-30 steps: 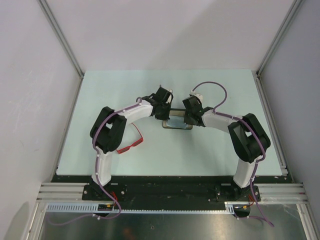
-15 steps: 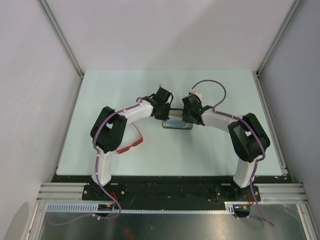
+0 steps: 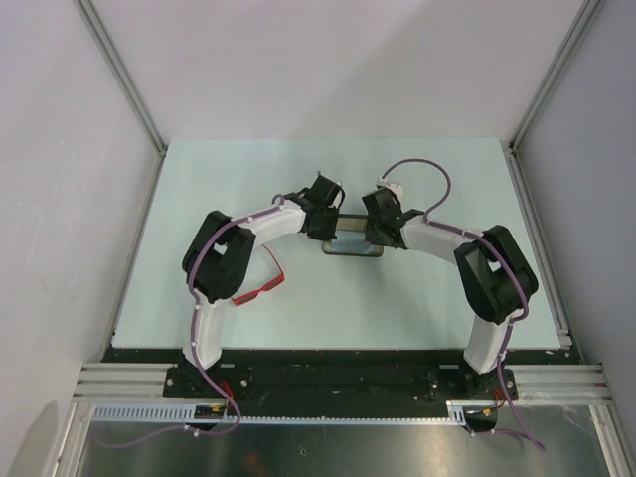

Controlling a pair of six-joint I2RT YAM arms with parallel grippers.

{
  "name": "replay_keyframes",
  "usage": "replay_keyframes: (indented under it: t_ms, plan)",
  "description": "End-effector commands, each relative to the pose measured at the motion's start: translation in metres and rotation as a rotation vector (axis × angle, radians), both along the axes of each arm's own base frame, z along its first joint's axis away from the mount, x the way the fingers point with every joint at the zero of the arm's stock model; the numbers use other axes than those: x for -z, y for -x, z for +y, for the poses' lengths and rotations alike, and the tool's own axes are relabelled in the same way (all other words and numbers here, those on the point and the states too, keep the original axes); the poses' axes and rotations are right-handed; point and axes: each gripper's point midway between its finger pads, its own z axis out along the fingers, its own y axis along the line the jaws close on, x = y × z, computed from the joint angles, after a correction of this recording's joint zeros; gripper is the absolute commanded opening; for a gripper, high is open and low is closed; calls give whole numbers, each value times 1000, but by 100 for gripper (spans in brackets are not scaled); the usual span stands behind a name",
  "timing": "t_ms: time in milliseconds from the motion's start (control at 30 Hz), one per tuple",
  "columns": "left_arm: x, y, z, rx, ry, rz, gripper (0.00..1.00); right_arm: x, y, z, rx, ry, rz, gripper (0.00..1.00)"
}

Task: Organize the sunglasses
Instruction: Put down the folded cleaning cloth in the sunglasses case.

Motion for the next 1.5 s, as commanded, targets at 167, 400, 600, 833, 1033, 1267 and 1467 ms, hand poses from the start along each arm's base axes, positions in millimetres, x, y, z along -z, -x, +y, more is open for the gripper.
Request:
replay_keyframes:
  t_ms: [167,400,600,833,1033,1267,1467]
  plan:
    - [-8,-4,3,-1,-3,-27,14,-44,-10,8,5,-20,-104,40]
    - [-19,-1,4,-10,11,-40,27,-44,-5,18,-16,-33,-102,39]
    - [-33,-2,4,-20,29,-65,27,-40,-4,27,-42,-54,-91,36]
    - [-42,0,2,-15,41,-77,30,-29,-2,37,-74,-74,-68,23]
    - [-44,5,1,-10,54,-70,26,-15,1,41,-87,-74,-36,17]
    - [-39,14,-13,32,91,-33,14,-3,8,41,-88,-59,3,12]
    - [-38,17,-25,58,115,-28,14,5,11,39,-87,-47,26,11]
